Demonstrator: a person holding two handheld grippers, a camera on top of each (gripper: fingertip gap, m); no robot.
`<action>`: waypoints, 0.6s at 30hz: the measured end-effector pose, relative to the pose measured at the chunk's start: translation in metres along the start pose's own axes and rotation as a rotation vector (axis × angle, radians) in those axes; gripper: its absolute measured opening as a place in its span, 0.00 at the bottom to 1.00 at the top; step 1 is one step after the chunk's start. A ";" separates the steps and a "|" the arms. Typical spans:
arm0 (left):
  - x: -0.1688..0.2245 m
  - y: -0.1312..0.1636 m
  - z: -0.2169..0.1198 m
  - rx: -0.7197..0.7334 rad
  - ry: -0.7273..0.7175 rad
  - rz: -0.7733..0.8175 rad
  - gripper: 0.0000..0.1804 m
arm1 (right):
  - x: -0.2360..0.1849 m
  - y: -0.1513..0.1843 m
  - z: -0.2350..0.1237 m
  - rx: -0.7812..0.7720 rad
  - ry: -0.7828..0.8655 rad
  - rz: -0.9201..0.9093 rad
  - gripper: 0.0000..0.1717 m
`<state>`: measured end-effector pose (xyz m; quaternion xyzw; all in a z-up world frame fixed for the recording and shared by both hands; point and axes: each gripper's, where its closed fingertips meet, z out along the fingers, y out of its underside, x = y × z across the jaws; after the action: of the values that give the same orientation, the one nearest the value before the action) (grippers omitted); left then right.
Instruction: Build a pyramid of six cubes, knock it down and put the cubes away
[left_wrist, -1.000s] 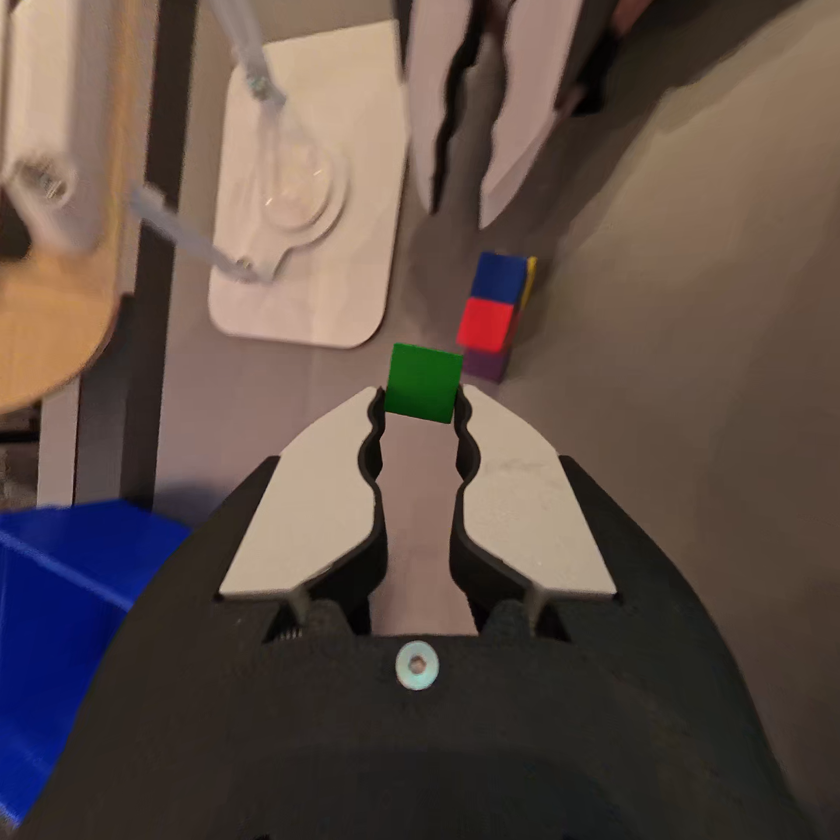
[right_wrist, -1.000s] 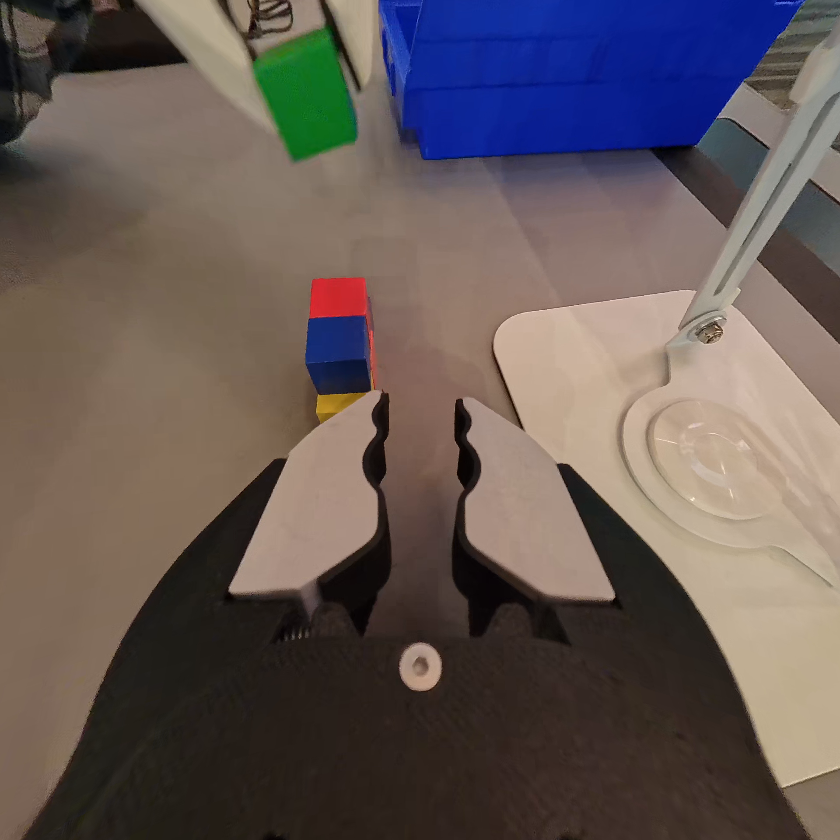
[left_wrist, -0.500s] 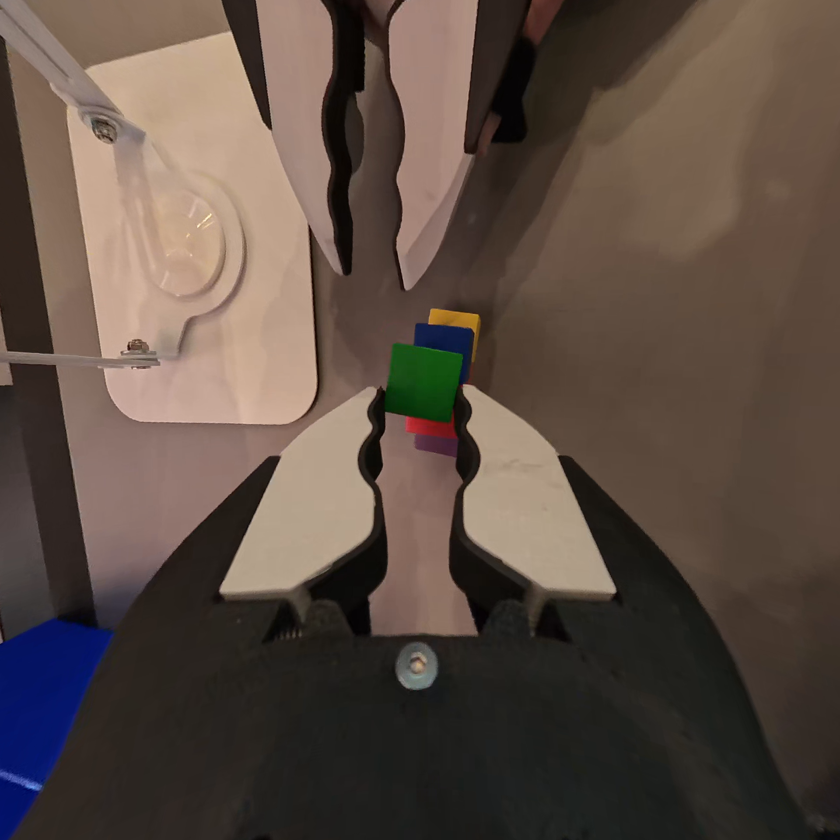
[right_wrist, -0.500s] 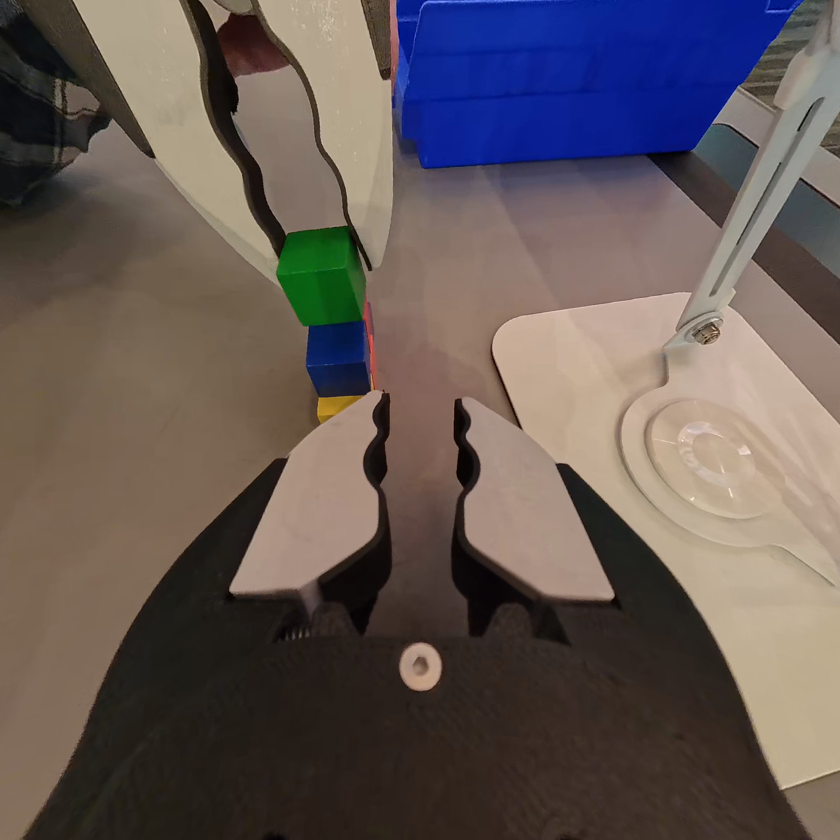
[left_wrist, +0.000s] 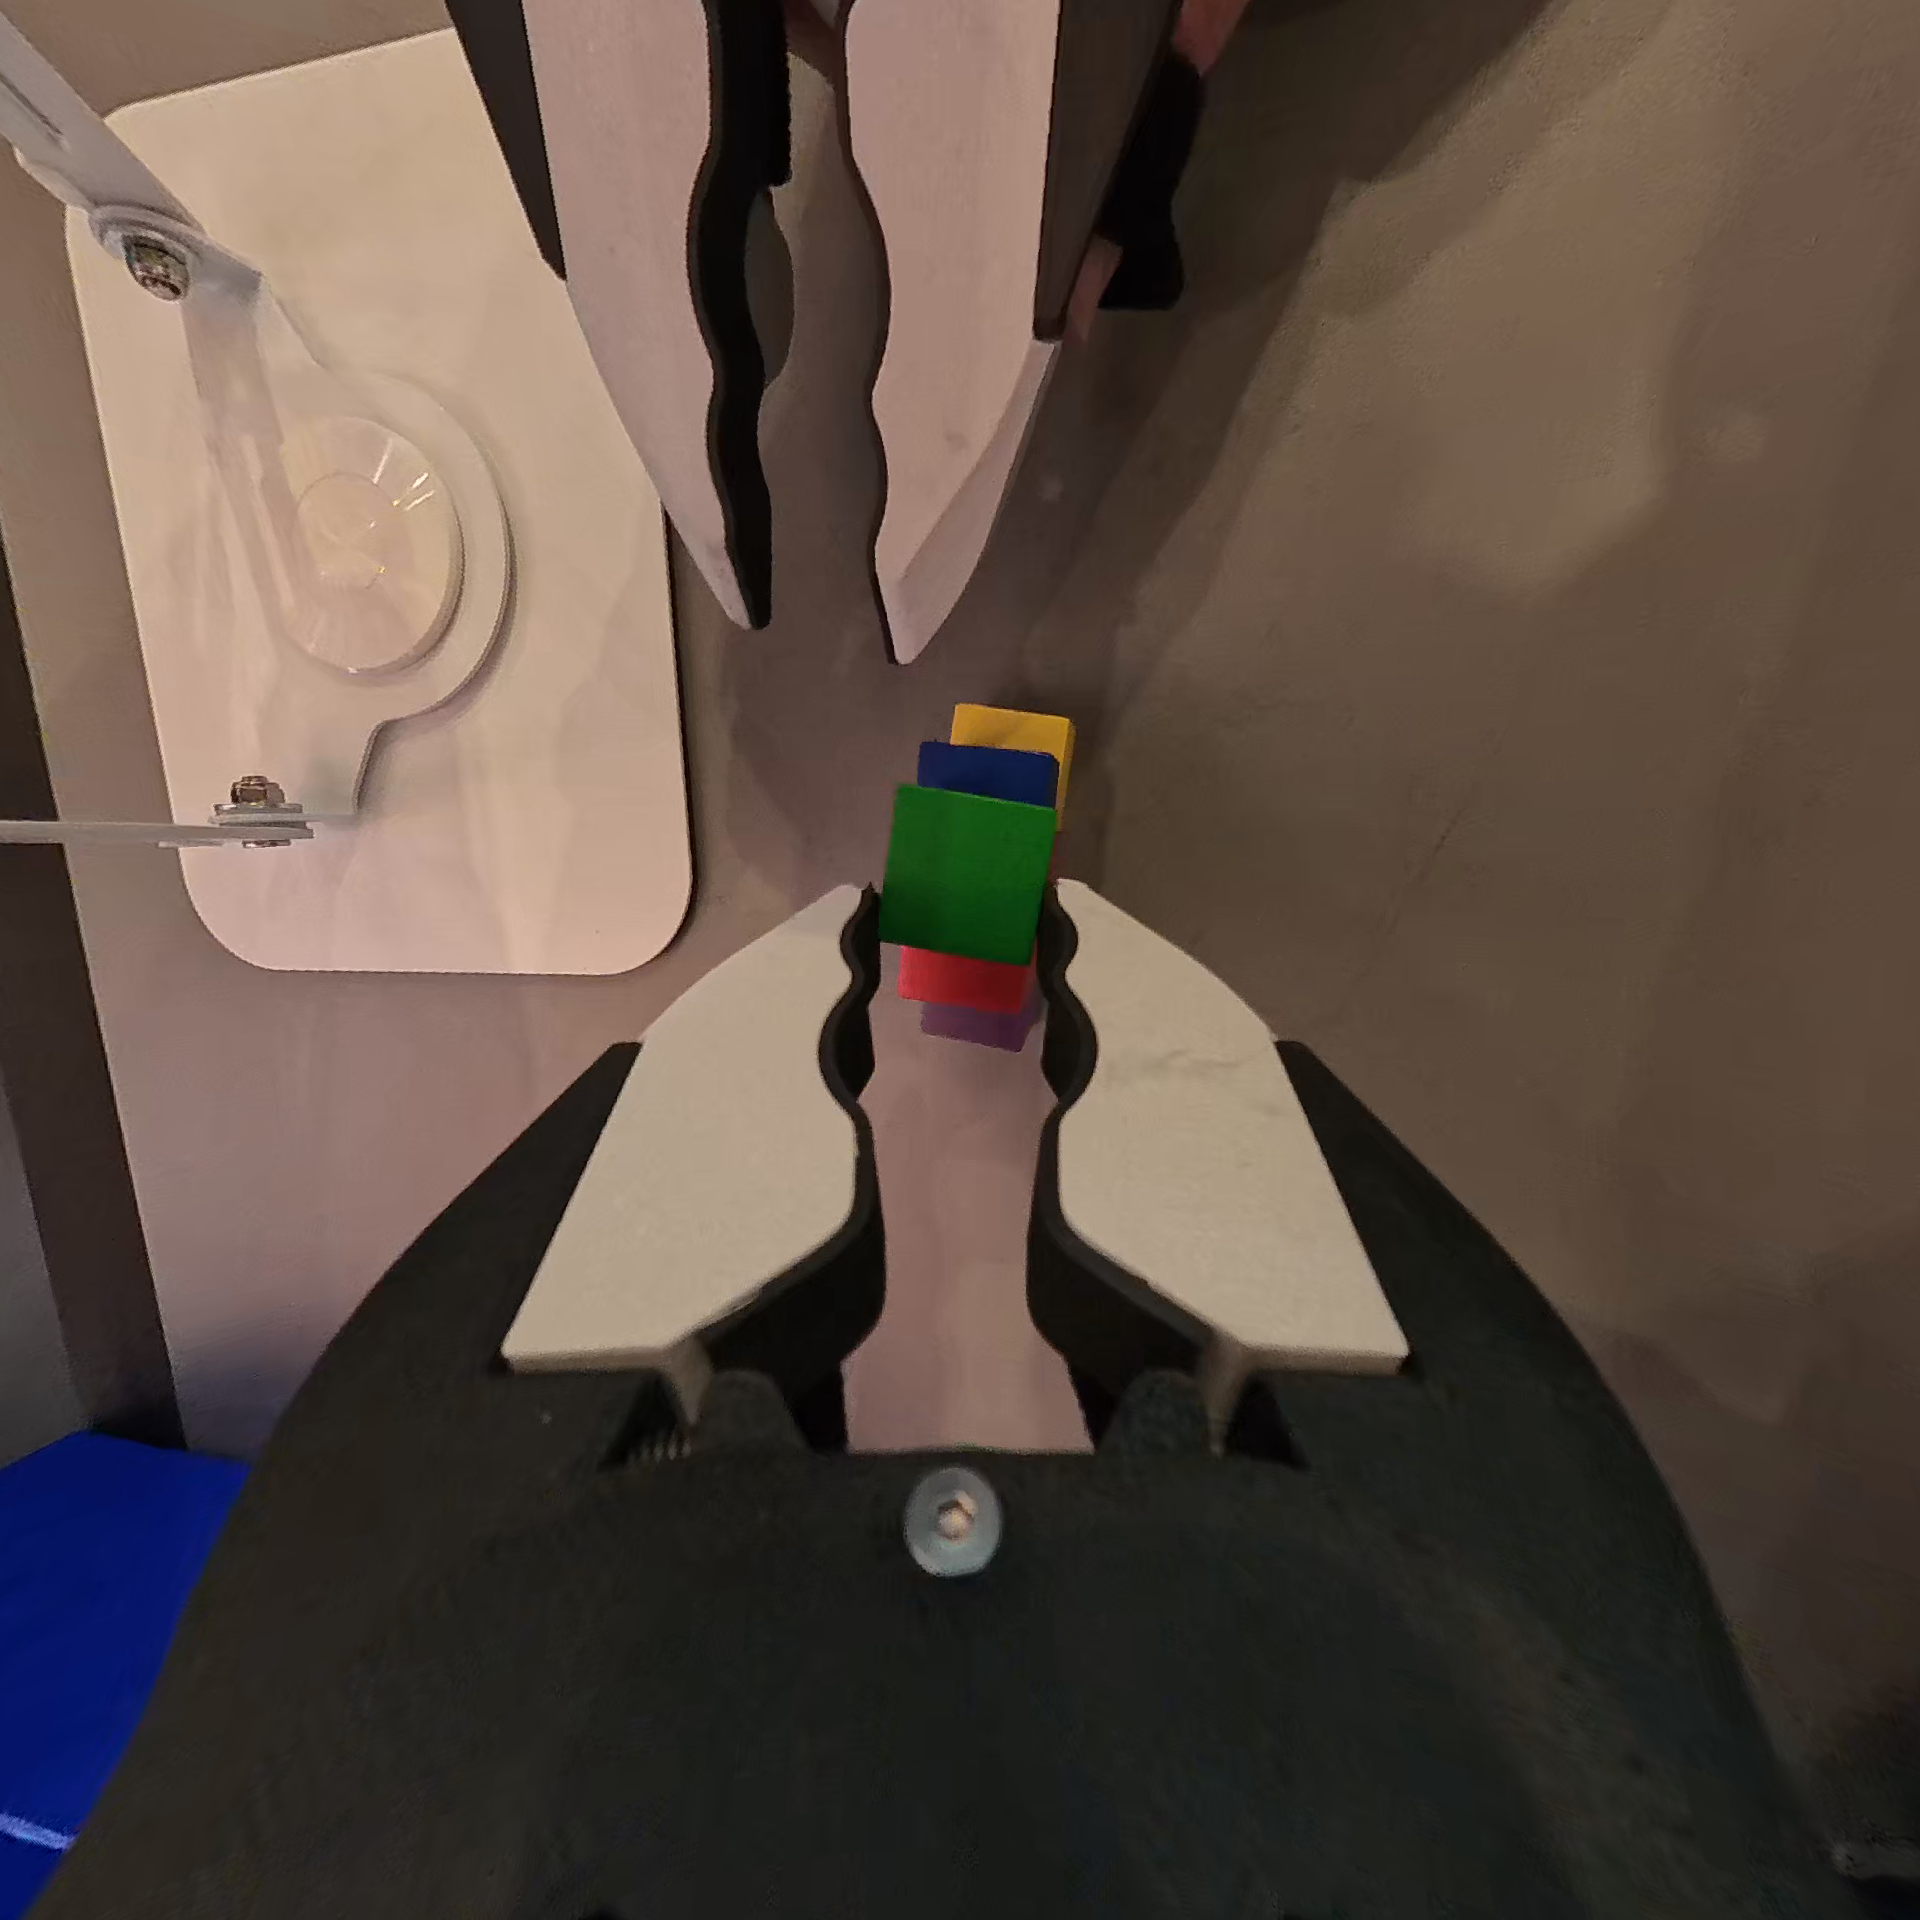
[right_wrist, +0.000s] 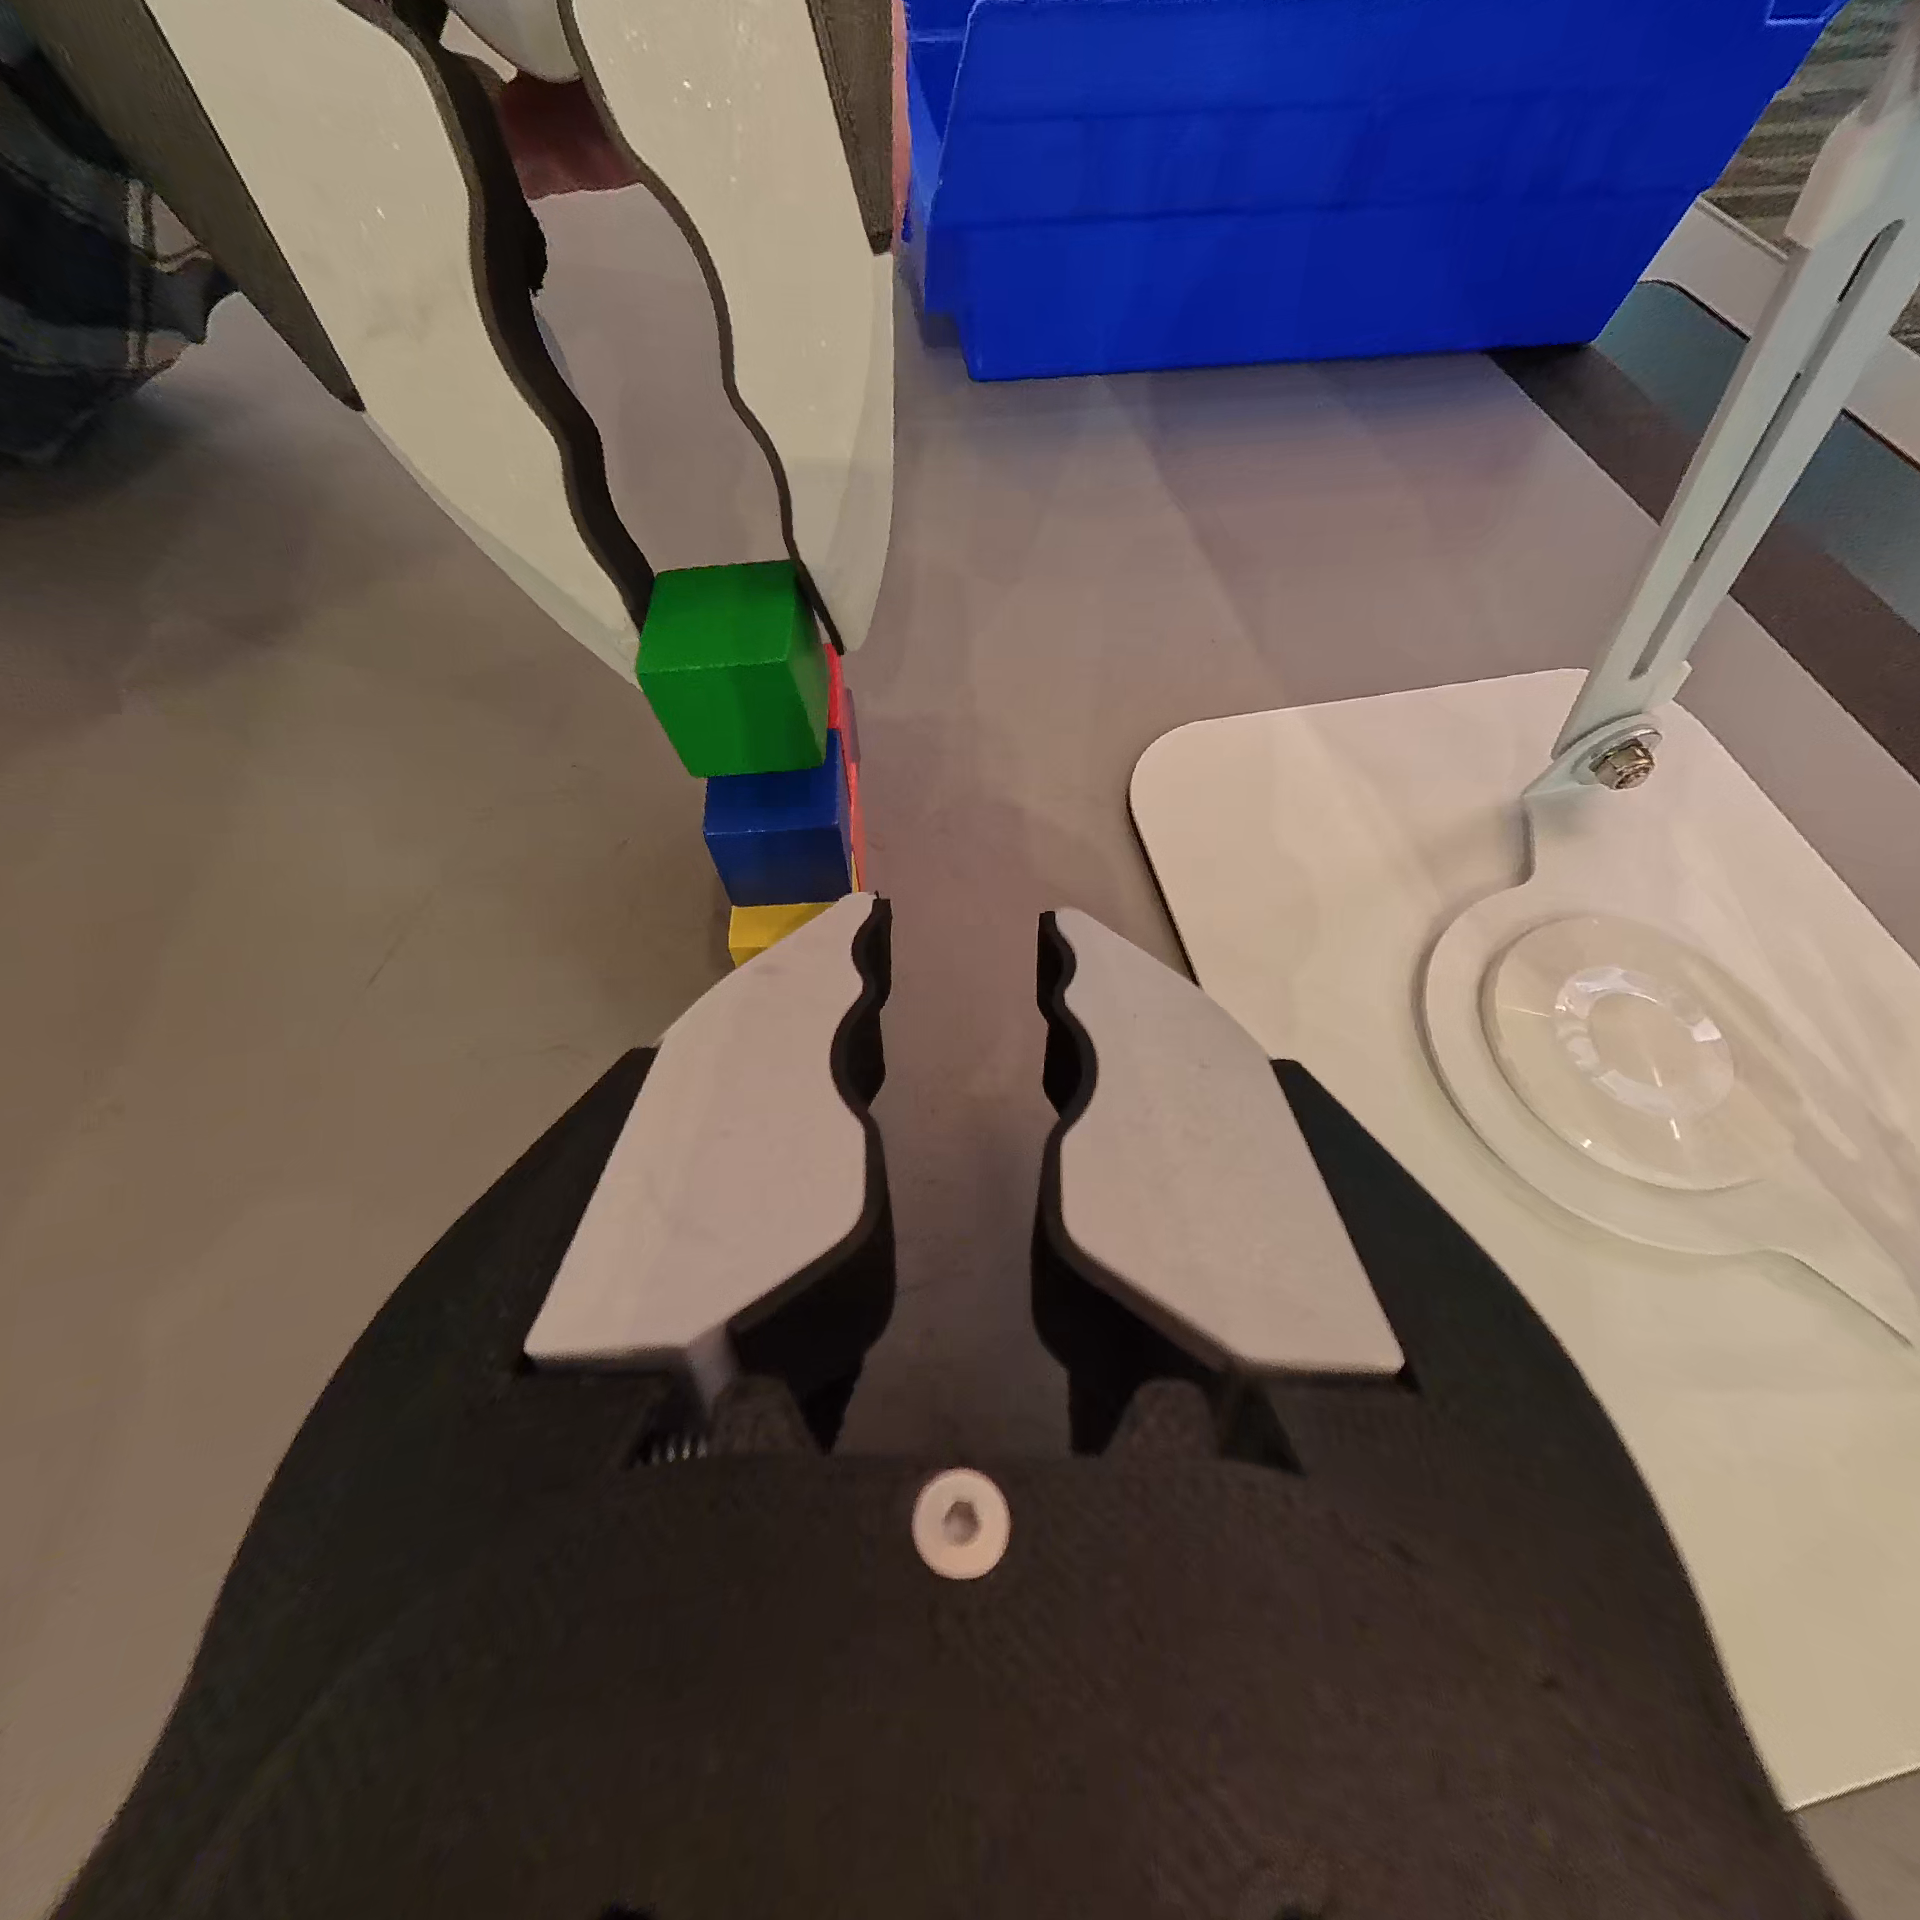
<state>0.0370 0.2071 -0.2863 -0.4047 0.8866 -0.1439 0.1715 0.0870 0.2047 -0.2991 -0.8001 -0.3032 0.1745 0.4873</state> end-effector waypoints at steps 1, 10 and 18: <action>-0.001 0.000 0.001 -0.001 -0.004 -0.002 0.16 | 0.000 0.000 0.000 0.000 0.000 0.000 0.16; -0.001 0.003 0.003 -0.009 0.002 -0.004 0.16 | 0.000 0.000 0.001 -0.002 -0.003 -0.004 0.15; -0.001 0.002 0.005 0.006 0.010 -0.016 0.24 | -0.001 0.000 0.001 -0.002 -0.005 -0.006 0.15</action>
<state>0.0384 0.2084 -0.2909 -0.4107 0.8837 -0.1498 0.1672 0.0860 0.2049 -0.2992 -0.7993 -0.3069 0.1749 0.4862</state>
